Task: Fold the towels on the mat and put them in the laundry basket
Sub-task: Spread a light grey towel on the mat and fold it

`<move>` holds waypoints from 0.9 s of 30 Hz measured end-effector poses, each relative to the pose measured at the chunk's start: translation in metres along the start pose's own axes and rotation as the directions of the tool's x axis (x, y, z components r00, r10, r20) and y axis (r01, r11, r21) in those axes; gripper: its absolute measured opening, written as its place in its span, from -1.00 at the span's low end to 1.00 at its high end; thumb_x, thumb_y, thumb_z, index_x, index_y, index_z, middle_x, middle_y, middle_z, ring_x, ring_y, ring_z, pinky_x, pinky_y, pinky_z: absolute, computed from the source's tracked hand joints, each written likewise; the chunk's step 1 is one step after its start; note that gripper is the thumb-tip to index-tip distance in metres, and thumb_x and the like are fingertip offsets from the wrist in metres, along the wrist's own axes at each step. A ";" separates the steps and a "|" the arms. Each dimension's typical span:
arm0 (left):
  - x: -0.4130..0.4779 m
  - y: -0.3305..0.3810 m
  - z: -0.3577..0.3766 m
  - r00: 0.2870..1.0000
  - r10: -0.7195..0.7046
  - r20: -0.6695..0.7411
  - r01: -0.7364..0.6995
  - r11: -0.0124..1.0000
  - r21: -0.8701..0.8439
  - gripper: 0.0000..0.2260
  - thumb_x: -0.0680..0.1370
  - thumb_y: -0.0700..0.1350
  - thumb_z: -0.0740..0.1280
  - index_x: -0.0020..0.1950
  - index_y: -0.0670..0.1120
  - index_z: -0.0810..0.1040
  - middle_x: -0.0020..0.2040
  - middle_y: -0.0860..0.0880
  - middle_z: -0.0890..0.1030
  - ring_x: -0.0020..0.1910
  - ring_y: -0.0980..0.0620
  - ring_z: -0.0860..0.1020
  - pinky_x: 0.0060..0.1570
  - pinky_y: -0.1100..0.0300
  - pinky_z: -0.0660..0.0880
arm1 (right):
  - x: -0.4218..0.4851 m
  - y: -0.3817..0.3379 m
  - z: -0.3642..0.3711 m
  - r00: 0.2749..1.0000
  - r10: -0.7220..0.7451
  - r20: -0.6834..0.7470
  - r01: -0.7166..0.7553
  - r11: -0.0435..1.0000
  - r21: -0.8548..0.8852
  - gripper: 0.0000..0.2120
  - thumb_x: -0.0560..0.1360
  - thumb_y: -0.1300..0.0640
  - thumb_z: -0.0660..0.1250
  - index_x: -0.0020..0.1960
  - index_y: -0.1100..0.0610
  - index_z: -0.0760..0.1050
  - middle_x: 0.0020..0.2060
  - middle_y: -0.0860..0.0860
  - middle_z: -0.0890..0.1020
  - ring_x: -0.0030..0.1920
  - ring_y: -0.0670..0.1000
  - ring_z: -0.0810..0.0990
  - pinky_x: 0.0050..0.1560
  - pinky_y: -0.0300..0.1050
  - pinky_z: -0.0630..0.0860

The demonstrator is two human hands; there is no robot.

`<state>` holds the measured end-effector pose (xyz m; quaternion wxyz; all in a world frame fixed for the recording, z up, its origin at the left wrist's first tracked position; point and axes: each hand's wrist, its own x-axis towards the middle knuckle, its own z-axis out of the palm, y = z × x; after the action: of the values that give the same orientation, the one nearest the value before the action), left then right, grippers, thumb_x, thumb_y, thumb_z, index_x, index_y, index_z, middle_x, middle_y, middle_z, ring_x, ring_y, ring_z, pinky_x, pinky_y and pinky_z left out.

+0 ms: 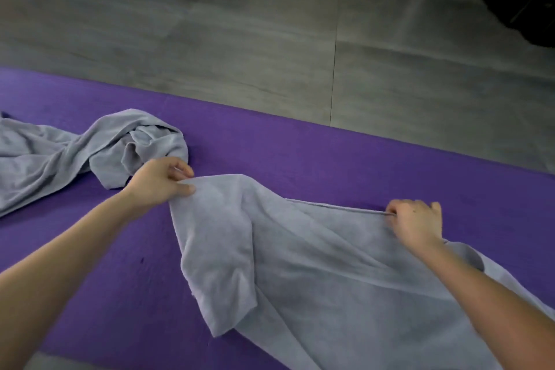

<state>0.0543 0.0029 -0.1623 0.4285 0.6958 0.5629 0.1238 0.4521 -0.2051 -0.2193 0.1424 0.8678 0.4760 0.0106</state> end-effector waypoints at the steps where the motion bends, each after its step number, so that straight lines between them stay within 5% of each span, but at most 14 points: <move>1: -0.001 0.005 -0.006 0.999 0.014 0.032 -0.017 0.993 0.118 -0.83 0.38 -0.27 0.48 -0.08 -0.13 0.59 -0.13 -0.12 0.64 -0.10 -0.06 0.58 0.02 0.09 0.47 | -0.002 0.011 -0.007 0.999 0.003 -0.053 -0.001 0.999 0.047 -0.88 0.51 0.04 0.29 -0.02 -0.06 0.59 -0.07 -0.04 0.67 0.01 0.07 0.58 0.01 -0.04 0.24; 5: -0.003 0.022 -0.013 0.980 0.023 0.196 -0.139 0.785 0.603 -0.82 0.40 -0.18 0.44 -0.01 -0.14 0.61 -0.09 -0.06 0.64 -0.06 -0.02 0.58 -0.06 0.22 0.44 | -0.011 0.053 -0.042 0.982 0.061 -0.180 -0.030 0.984 0.174 -0.88 0.51 0.09 0.30 -0.07 0.03 0.63 -0.17 0.06 0.69 -0.09 0.14 0.61 -0.01 -0.02 0.24; 9: -0.001 0.050 0.000 0.965 0.044 0.260 -0.232 0.604 0.762 -0.86 0.44 -0.16 0.36 -0.04 -0.13 0.63 -0.10 -0.02 0.65 -0.12 0.02 0.58 -0.10 0.23 0.46 | -0.018 0.078 -0.064 0.966 0.172 -0.193 -0.121 0.960 0.253 -0.86 0.52 0.05 0.30 -0.04 0.04 0.63 -0.13 0.09 0.69 -0.03 0.15 0.61 0.03 -0.02 0.28; 11: 0.005 0.069 -0.003 0.971 0.138 0.196 -0.239 0.611 0.754 -0.94 0.43 -0.21 0.34 -0.14 -0.09 0.57 -0.18 -0.01 0.60 -0.22 0.02 0.54 -0.18 0.24 0.39 | -0.016 0.082 -0.077 0.949 0.250 -0.191 -0.173 0.922 0.346 -0.85 0.53 0.06 0.30 -0.02 0.05 0.63 -0.08 0.10 0.68 0.02 0.17 0.59 0.05 -0.01 0.32; 15: 0.018 0.115 -0.031 0.955 0.294 0.037 -0.246 0.717 0.652 -0.76 0.36 -0.31 0.37 -0.37 -0.04 0.39 -0.31 -0.02 0.50 -0.18 -0.10 0.51 -0.29 0.21 0.27 | 0.005 0.098 -0.123 0.874 0.417 -0.249 -0.207 0.784 0.585 -0.83 0.51 0.10 0.32 0.03 0.10 0.64 0.01 0.18 0.65 0.06 0.25 0.57 0.00 0.02 0.46; 20: 0.019 0.183 -0.087 0.897 0.424 -0.127 -0.338 0.840 0.424 -0.79 0.26 -0.29 0.46 -0.39 -0.08 0.45 -0.39 -0.08 0.51 -0.31 -0.07 0.48 -0.31 0.17 0.32 | 0.025 0.126 -0.207 0.775 0.488 -0.402 -0.136 0.750 0.648 -0.82 0.52 0.14 0.29 0.04 0.11 0.64 0.01 0.17 0.65 0.04 0.25 0.57 -0.02 0.00 0.46; 24: 0.006 0.228 -0.117 0.799 0.552 -0.237 -0.442 0.807 0.391 -0.84 0.33 -0.39 0.43 -0.21 -0.16 0.59 -0.28 -0.10 0.58 -0.23 -0.05 0.50 -0.33 0.48 0.31 | 0.017 0.153 -0.260 0.649 0.515 -0.559 -0.023 0.748 0.663 -0.80 0.53 0.14 0.27 0.07 0.12 0.63 0.04 0.13 0.66 0.07 0.21 0.57 0.00 0.00 0.44; 27: -0.010 0.231 -0.118 0.751 0.629 -0.202 -0.485 0.732 0.477 -0.84 0.32 -0.43 0.42 -0.18 -0.22 0.62 -0.25 -0.15 0.59 -0.21 -0.02 0.49 -0.27 0.25 0.34 | -0.006 0.165 -0.261 0.668 0.437 -0.602 0.068 0.770 0.634 -0.81 0.53 0.15 0.28 0.07 0.13 0.63 0.03 0.09 0.67 0.07 0.17 0.58 0.00 -0.08 0.41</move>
<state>0.1303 0.0478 0.0819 0.1130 0.8719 0.4033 0.2539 0.5444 -0.2321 0.0746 -0.3450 0.8349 0.3725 0.2125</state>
